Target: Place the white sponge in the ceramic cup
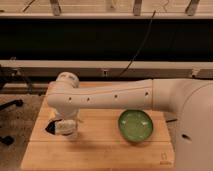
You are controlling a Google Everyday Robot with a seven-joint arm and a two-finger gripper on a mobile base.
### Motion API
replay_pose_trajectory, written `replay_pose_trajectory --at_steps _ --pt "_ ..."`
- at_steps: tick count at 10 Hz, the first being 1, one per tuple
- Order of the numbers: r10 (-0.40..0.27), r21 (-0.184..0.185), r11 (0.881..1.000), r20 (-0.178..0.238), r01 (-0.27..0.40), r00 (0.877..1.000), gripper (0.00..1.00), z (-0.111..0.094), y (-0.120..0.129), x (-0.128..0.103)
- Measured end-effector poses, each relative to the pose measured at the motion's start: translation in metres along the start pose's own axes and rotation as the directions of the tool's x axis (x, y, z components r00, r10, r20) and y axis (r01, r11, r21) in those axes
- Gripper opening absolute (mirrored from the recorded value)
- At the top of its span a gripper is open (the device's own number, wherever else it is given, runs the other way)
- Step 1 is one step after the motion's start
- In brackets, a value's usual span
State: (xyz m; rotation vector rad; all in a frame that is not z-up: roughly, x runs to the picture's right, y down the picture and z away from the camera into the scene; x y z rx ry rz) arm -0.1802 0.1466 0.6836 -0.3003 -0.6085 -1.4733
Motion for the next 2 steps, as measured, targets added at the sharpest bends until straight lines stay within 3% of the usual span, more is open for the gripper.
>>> replay_pose_trajectory --at_steps 2 --pt "0.003 -0.002 1.000 -0.003 -0.003 1.000 0.80 -0.0014 0.0051 0.0032"
